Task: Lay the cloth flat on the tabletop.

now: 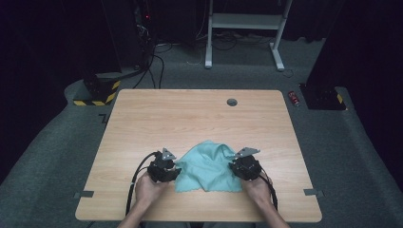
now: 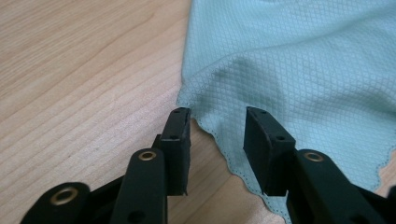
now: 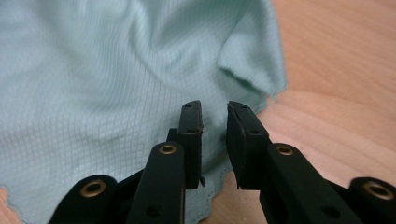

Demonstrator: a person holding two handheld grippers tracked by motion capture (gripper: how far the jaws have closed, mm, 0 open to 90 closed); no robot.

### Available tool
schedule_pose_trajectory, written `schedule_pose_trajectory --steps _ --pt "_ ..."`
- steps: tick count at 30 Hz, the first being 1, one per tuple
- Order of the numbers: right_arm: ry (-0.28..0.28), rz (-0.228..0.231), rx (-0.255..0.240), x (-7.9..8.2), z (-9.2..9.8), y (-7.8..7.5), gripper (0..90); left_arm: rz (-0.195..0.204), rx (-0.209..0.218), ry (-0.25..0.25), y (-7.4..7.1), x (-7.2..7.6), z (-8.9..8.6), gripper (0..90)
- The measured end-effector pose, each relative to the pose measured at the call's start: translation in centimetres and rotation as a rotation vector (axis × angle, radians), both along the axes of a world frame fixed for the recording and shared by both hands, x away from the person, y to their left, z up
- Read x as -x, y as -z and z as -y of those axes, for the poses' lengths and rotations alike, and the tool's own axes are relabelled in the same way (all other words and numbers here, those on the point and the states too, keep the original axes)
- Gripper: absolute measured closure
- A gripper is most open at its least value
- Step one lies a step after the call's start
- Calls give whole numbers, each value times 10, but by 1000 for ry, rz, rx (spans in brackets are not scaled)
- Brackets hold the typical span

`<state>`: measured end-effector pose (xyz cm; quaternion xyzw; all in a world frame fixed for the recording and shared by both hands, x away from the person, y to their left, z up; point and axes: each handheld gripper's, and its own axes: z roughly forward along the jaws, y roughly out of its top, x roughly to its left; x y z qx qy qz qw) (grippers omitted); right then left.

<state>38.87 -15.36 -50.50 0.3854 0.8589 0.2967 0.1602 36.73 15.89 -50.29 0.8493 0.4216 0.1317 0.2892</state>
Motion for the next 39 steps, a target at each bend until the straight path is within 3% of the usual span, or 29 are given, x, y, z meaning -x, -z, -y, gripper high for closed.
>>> schedule_pose_trajectory --steps 6,10,11,16,21,23,26,28,33,39 --pt "11 -6 10 6 6 2 745 -22 -17 -14 0 1 -6 586" --pt "23 24 -36 3 9 -6 728 3 57 -50 -11 -4 -15 545" --pt "25 37 -49 1 10 -10 721 15 74 -57 -15 -7 -16 543" --pt "65 90 -73 -11 5 -22 635 51 72 -96 -22 -28 -10 538" --pt "91 77 -101 -25 3 -25 592 29 111 -115 -19 -55 1 531" --pt "91 69 -101 -29 2 -26 623 24 109 -104 -18 -65 11 531" --pt "86 53 -91 -35 1 -22 748 5 87 -90 -14 -75 21 526" --pt "83 43 -85 -37 1 -20 795 -3 60 -78 -10 -78 28 525" --pt "67 13 -70 -39 -1 -16 862 -18 39 -59 -4 -79 32 543" --pt "60 13 -68 -40 -2 -15 900 -57 47 -4 0 -79 33 711"
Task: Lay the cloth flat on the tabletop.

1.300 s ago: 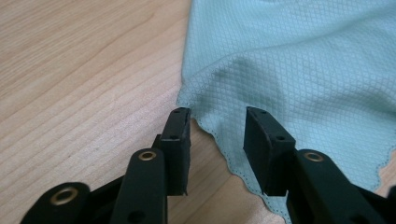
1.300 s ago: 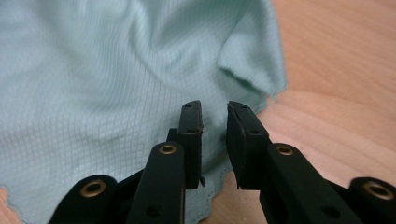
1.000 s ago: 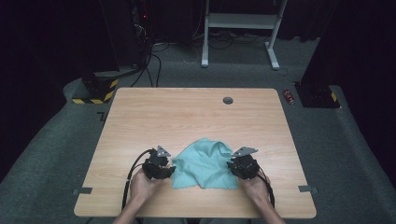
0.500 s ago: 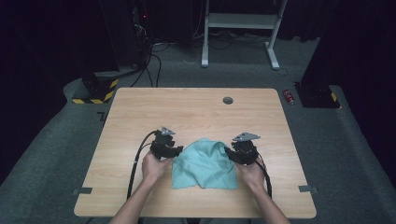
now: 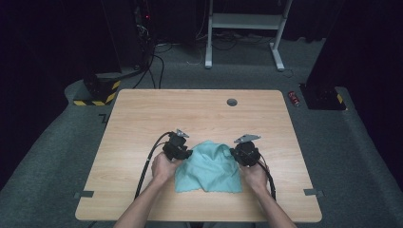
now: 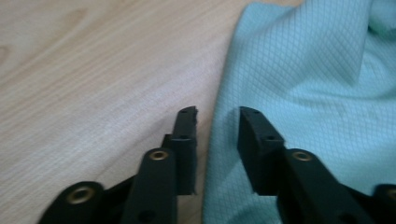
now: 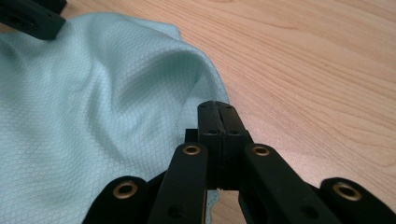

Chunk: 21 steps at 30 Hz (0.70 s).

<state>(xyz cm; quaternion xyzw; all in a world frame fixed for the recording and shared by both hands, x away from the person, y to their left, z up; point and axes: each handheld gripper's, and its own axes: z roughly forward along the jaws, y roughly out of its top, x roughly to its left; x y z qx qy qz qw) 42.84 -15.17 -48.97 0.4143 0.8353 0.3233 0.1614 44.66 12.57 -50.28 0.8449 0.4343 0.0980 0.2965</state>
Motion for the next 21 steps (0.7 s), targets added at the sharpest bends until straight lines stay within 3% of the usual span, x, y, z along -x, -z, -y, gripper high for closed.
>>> schedule_pose_trajectory --steps 6,9,12,15,17,21 --pt "-23 24 -19 5 1 -9 900 -19 12 19 0 -1 -1 876" --pt "-23 32 -24 6 2 -11 900 -1 13 28 -4 1 -2 885" --pt "1 24 -25 4 4 -10 713 20 27 44 -11 6 -2 889" --pt "42 -13 -17 -3 4 -2 650 34 51 51 -16 9 -3 891" --pt "49 -41 -8 -7 4 3 674 41 57 70 -20 14 -2 891" --pt "31 -50 2 -7 5 8 883 68 35 140 -27 27 5 891"
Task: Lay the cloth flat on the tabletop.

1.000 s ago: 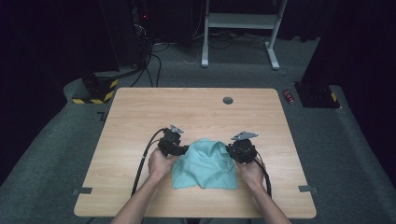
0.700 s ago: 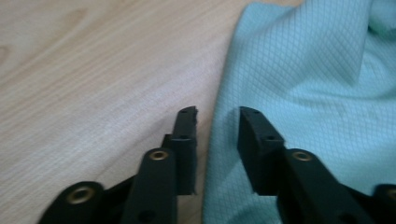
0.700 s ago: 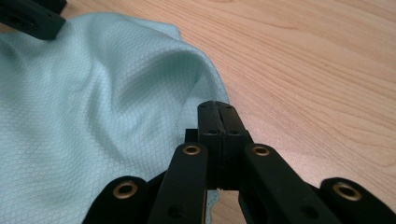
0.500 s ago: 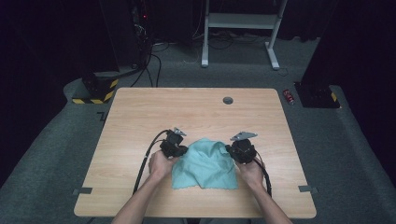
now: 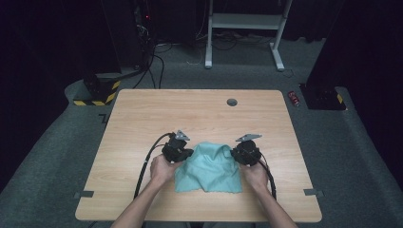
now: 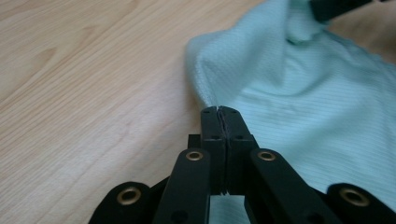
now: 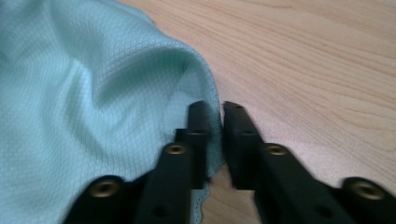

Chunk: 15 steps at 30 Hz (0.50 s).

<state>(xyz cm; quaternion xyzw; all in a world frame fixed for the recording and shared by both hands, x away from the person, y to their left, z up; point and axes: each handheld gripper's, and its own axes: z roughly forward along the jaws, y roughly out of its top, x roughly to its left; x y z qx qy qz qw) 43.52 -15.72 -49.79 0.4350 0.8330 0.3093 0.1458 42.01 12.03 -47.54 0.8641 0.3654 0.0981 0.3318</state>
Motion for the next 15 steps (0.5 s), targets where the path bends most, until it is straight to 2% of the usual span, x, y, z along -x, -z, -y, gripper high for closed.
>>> schedule_pose_trajectory --steps 2,5,9,12,15 --pt "-8 12 4 4 1 0 895 14 -11 31 -2 8 5 891" --pt "-30 62 -6 16 4 -6 897 28 -28 71 -3 21 10 891" --pt "-92 111 -28 36 9 -16 897 2 -30 111 3 35 13 891" --pt "-155 94 -29 50 9 -14 897 -40 -41 143 11 41 15 891" --pt "-228 49 27 62 6 -2 897 -77 -57 161 19 44 18 888"
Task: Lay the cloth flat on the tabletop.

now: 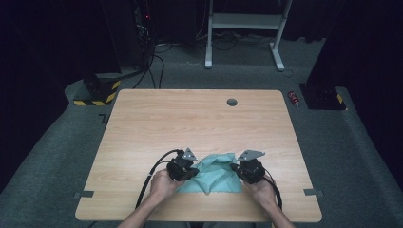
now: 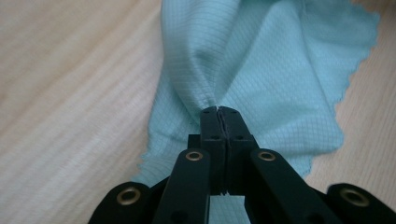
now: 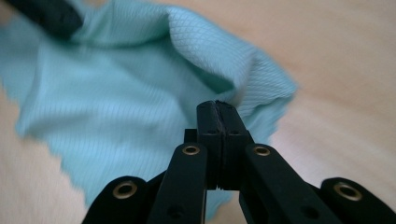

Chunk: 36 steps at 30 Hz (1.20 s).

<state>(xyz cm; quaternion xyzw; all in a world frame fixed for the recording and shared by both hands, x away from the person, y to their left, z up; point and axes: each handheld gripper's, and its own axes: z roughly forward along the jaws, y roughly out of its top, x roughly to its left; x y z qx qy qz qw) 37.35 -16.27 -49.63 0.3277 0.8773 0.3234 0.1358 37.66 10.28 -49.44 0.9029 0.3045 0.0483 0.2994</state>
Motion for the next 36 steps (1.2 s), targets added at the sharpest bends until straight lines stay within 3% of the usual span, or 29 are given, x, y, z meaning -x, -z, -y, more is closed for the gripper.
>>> schedule_pose_trajectory --steps 2,5,8,10,13,16,18,22,27,29,32,36 --pt "-18 -19 25 4 0 8 897 -18 11 -3 1 -1 -1 882" --pt "-11 -31 1 5 4 11 896 -41 65 -22 -5 -6 -5 805" --pt "-14 -23 12 6 4 10 896 -10 101 -65 -16 -12 -9 736" --pt "-19 -13 14 7 4 9 895 -8 151 -89 -22 -18 -11 707" --pt "-19 -8 14 7 4 9 895 -11 160 -130 -26 -31 -6 619" --pt "-19 -14 9 6 2 10 895 -24 123 -144 -19 -46 8 595" --pt "-15 -15 11 5 2 10 895 -45 125 -143 -13 -54 15 594" --pt "-14 -5 5 5 4 9 895 -72 119 -117 -2 -57 25 648" --pt "-2 0 -1 2 4 6 895 -71 128 -80 -3 -55 29 825" --pt "-3 13 -3 -1 3 2 895 -59 122 -76 -5 -55 29 886" --pt "2 26 -16 -3 2 -2 895 -40 124 -73 -8 -53 26 897" --pt "14 43 -27 -6 2 -9 895 18 147 -104 -17 -51 19 899"
